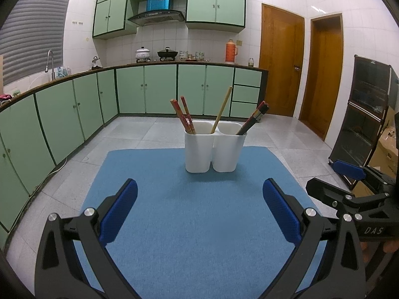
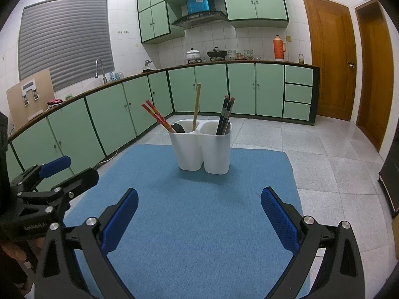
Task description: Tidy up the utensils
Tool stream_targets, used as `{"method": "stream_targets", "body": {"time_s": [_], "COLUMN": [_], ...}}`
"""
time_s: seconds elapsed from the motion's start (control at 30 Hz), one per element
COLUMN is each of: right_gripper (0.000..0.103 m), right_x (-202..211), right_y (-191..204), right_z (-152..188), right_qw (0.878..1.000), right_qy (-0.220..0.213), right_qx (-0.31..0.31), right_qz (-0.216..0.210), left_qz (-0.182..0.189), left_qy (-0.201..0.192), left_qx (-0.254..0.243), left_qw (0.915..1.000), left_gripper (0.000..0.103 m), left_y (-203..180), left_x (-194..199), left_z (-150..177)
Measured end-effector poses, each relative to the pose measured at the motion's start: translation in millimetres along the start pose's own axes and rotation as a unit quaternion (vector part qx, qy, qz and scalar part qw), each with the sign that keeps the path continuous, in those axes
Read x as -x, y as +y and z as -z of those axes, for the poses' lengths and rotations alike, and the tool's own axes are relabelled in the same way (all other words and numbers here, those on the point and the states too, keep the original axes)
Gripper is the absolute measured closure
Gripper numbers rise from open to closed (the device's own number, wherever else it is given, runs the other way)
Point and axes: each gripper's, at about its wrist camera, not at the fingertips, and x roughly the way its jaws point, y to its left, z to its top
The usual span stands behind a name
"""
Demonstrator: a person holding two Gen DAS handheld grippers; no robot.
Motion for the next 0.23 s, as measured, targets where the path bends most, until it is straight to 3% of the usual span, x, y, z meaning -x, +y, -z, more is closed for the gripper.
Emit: {"method": "stream_targets", "body": {"time_s": [0.23], "right_gripper": [0.006], "right_x": [0.6], "right_y": [1.4], "right_z": [1.8], "right_qw": [1.000], "right_qy": [0.000], "right_qx": [0.000], "right_qz": [0.000], "left_qz": [-0.001], "left_qy": [0.003], "left_qx": [0.003], "left_qw": [1.0000], "left_gripper": [0.006], "left_y": [1.1], "left_x": [-0.7], "left_z": [1.9]}}
